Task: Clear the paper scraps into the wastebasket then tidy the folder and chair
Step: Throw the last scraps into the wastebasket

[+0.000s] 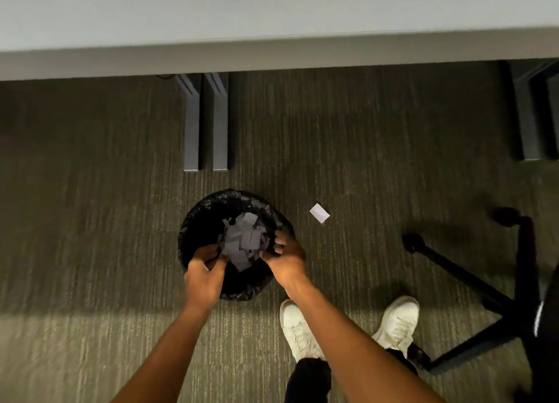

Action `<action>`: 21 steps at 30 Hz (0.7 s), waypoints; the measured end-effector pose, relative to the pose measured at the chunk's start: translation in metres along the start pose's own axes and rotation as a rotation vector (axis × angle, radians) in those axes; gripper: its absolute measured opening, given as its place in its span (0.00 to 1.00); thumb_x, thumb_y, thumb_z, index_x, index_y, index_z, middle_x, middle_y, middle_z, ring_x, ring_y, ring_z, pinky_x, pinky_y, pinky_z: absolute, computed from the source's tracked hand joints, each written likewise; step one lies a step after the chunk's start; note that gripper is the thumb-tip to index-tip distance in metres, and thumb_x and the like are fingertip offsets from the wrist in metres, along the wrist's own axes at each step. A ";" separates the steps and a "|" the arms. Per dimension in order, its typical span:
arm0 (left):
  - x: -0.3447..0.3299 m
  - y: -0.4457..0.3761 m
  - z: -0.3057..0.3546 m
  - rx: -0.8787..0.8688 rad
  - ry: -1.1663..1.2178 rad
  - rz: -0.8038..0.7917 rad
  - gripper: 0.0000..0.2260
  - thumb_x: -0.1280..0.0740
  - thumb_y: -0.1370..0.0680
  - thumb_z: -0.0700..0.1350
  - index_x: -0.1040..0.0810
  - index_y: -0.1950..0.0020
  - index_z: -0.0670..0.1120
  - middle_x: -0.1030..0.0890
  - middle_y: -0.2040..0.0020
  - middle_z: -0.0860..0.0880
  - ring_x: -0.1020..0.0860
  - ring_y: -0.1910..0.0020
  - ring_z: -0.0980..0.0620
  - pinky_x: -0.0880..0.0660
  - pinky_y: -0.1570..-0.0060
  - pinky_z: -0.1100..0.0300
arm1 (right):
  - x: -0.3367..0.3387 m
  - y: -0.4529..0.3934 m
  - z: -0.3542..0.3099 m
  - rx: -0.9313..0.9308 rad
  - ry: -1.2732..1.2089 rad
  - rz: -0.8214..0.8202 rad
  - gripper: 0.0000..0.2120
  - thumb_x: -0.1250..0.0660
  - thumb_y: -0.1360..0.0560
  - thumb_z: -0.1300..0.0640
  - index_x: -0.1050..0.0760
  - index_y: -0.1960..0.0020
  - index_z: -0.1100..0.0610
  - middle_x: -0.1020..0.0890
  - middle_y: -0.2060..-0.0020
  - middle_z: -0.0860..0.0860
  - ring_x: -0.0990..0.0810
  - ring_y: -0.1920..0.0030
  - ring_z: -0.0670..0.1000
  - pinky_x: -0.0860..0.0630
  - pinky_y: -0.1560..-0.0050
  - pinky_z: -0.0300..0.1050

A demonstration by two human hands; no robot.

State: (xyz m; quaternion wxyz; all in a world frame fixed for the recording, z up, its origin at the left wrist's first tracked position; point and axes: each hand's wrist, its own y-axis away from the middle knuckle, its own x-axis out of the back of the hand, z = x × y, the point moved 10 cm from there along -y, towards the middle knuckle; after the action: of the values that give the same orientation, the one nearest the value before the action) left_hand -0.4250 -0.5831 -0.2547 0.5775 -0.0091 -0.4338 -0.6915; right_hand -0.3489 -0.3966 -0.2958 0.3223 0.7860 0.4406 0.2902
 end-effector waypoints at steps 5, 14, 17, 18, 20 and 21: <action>-0.025 0.014 -0.023 0.041 0.032 -0.053 0.11 0.32 0.23 0.48 0.22 0.42 0.47 0.17 0.50 0.48 0.19 0.48 0.48 0.22 0.44 0.46 | 0.057 -0.016 0.015 0.049 0.037 0.105 0.21 0.31 0.30 0.74 0.27 0.38 0.67 0.21 0.43 0.62 0.23 0.50 0.52 0.25 0.63 0.28; -0.130 0.052 -0.053 0.085 0.145 -0.182 0.03 0.35 0.21 0.50 0.22 0.51 0.53 0.17 0.52 0.46 0.19 0.50 0.48 0.24 0.50 0.50 | 0.137 -0.064 0.061 0.049 0.082 0.232 0.22 0.26 0.32 0.67 0.26 0.40 0.63 0.19 0.44 0.61 0.20 0.51 0.55 0.22 0.47 0.49; -0.168 0.059 -0.067 0.106 0.155 -0.207 0.02 0.34 0.21 0.48 0.22 0.53 0.53 0.16 0.52 0.44 0.18 0.50 0.47 0.23 0.47 0.48 | 0.154 -0.087 0.083 0.064 0.096 0.260 0.20 0.25 0.33 0.67 0.24 0.43 0.62 0.18 0.47 0.61 0.18 0.48 0.58 0.21 0.45 0.51; -0.180 0.059 -0.072 0.117 0.161 -0.212 0.03 0.34 0.21 0.46 0.22 0.54 0.52 0.16 0.53 0.44 0.18 0.50 0.46 0.23 0.46 0.48 | 0.159 -0.095 0.091 0.074 0.103 0.270 0.19 0.25 0.33 0.67 0.24 0.43 0.62 0.18 0.48 0.61 0.18 0.49 0.58 0.22 0.46 0.49; -0.203 0.057 -0.089 0.144 0.152 -0.216 0.04 0.34 0.22 0.45 0.22 0.55 0.53 0.16 0.53 0.43 0.18 0.50 0.44 0.23 0.47 0.46 | 0.166 -0.110 0.105 0.112 0.127 0.281 0.17 0.25 0.33 0.66 0.23 0.45 0.64 0.17 0.49 0.61 0.18 0.51 0.57 0.22 0.46 0.49; -0.213 0.055 -0.099 0.163 0.141 -0.208 0.04 0.33 0.22 0.44 0.22 0.55 0.53 0.16 0.53 0.44 0.18 0.50 0.44 0.23 0.47 0.45 | 0.168 -0.119 0.111 0.136 0.148 0.288 0.17 0.26 0.33 0.66 0.23 0.46 0.65 0.17 0.49 0.61 0.18 0.50 0.57 0.23 0.45 0.50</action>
State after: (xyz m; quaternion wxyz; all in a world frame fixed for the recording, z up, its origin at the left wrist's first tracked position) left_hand -0.2616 -0.4726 -0.3938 0.5308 0.1314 -0.4455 -0.7089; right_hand -0.2523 -0.2290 -0.4273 0.1902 0.8374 0.3644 0.3602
